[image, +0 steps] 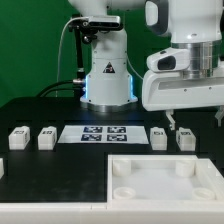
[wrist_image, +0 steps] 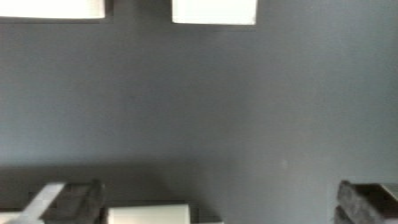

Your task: Assemble one leg

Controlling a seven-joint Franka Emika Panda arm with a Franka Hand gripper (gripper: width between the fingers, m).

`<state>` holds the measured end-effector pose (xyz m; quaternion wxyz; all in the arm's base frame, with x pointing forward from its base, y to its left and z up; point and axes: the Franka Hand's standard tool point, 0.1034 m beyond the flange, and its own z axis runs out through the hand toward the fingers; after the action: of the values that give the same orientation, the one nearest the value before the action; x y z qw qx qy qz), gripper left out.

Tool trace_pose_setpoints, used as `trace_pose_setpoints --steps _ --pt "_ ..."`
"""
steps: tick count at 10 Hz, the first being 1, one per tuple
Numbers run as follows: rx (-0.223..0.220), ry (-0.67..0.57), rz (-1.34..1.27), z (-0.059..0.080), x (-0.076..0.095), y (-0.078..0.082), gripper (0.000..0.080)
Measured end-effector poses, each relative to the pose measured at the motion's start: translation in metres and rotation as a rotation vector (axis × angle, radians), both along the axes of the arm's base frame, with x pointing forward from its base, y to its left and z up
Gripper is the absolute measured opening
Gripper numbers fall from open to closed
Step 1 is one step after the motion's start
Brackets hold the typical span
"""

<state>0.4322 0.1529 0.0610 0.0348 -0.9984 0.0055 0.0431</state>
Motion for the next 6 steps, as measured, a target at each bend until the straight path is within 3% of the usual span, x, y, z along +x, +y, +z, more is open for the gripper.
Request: trace_pose_setpoints --steps 4,6 --pt "-0.036 0.411 -0.011 -0.013 -0.02 0.005 0.0649" --pt "-0.042 0.54 0.007 -0.016 -0.021 0.004 0.0649"
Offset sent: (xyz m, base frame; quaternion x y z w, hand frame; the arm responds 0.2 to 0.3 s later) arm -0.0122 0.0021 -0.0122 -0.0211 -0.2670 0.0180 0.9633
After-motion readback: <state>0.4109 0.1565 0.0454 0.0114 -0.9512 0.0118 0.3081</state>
